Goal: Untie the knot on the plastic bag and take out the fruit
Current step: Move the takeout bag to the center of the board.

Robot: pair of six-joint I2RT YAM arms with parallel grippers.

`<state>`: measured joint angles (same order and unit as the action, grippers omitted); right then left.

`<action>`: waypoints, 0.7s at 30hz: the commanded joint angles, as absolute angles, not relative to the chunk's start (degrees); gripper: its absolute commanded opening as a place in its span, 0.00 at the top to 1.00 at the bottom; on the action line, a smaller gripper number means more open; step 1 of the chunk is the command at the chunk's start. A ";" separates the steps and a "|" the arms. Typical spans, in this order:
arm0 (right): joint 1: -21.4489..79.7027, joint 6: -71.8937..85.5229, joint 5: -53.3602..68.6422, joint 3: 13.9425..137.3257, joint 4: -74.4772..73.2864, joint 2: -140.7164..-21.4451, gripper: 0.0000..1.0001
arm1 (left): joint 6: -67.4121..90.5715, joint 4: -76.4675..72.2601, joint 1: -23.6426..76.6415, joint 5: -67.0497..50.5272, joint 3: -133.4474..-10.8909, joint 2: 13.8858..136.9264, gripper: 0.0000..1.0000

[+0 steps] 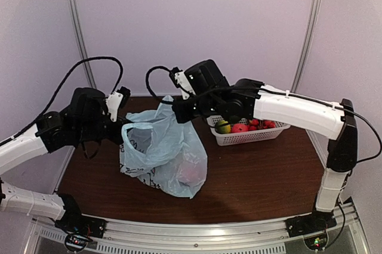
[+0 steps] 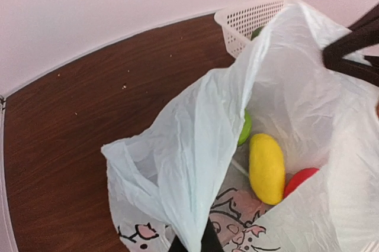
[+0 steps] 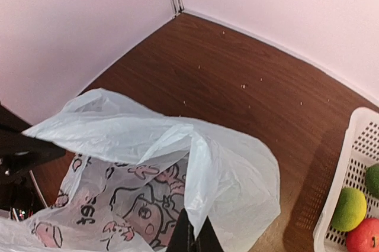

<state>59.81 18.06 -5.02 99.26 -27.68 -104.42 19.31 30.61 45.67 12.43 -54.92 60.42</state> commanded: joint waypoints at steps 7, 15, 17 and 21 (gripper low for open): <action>57.22 8.11 -0.19 120.78 -29.16 -115.15 1.00 | 18.59 23.60 45.26 0.51 -48.01 43.63 1.00; 56.75 7.57 -2.35 112.28 -25.75 -112.42 0.78 | 25.22 18.43 45.26 -5.25 -39.50 41.98 1.00; 56.69 7.81 -3.50 110.76 -26.79 -111.09 0.60 | 25.92 17.04 45.26 -5.59 -37.72 41.97 1.00; 56.92 7.02 -4.78 110.23 -29.10 -106.92 0.32 | 26.19 15.61 45.26 -4.01 -36.51 41.29 1.00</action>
<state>57.08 7.42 -2.04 110.69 -27.46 -113.56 24.51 20.97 45.69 -3.60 -37.28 42.22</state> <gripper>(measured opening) 0.585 0.003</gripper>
